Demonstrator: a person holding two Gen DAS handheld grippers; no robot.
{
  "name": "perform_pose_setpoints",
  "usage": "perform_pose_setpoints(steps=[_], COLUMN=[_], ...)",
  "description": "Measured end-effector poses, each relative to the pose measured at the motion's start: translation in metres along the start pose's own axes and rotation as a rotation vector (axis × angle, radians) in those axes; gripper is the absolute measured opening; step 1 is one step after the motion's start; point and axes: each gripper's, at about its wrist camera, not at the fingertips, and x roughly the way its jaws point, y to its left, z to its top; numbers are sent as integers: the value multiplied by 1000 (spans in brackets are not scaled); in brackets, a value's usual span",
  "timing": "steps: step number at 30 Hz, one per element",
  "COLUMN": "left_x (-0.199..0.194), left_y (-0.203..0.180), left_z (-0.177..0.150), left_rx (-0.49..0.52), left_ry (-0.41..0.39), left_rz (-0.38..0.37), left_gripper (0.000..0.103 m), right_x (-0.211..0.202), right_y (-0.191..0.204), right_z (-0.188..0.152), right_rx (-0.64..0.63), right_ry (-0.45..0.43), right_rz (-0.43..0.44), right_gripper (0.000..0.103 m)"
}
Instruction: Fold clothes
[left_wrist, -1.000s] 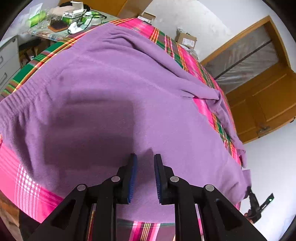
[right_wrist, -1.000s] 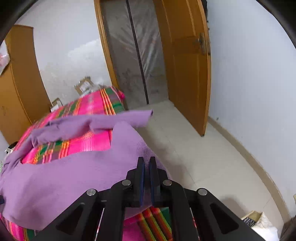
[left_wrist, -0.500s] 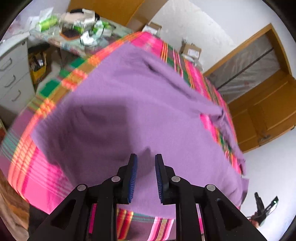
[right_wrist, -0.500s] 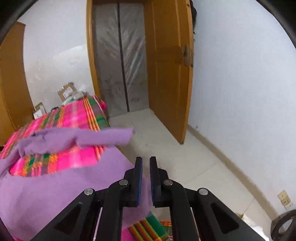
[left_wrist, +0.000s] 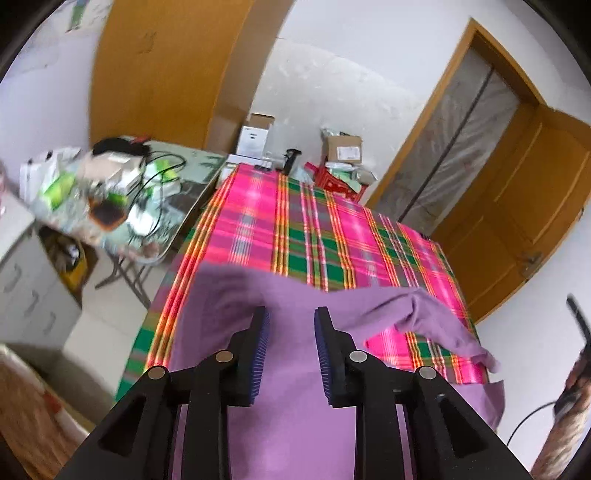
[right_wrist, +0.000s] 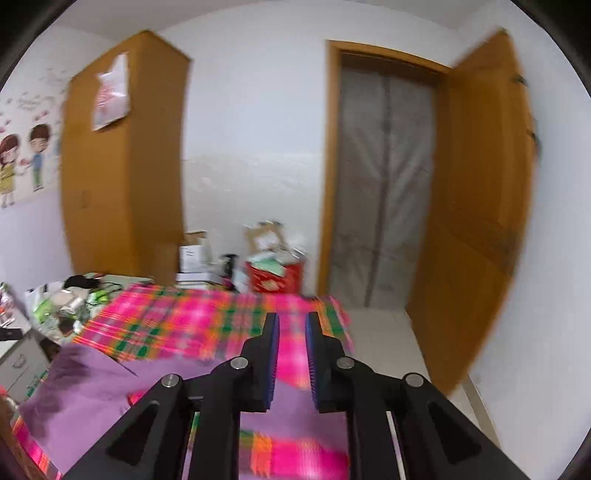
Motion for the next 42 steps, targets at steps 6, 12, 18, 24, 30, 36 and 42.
perform_pose_setpoints(steps=[6,12,18,24,30,36,42], left_x=[67,150,210,235,247,242,228], left_y=[-18,-29,-31,-41,-35,-20,4], left_z=[54,51,37,23,13,13,9], left_rx=[139,293,451,594,675,625,612], left_ry=[112,236,328,362,401,391,384], left_rz=[18,-8,30,17,35,29,55], left_gripper=[32,35,35,35,38,45,45], right_x=[94,206,281,319,337,343,342], right_y=[47,75,96,103,107,107,103], right_z=[49,3,-67,-105,-123,-127,-130], right_rx=[-49,-94,-202,-246,-272,-294,-269], right_ry=[72,278,465,546,597,606,616], right_rz=[113,236,295,357,413,424,430], right_gripper=[15,15,15,28,34,35,39])
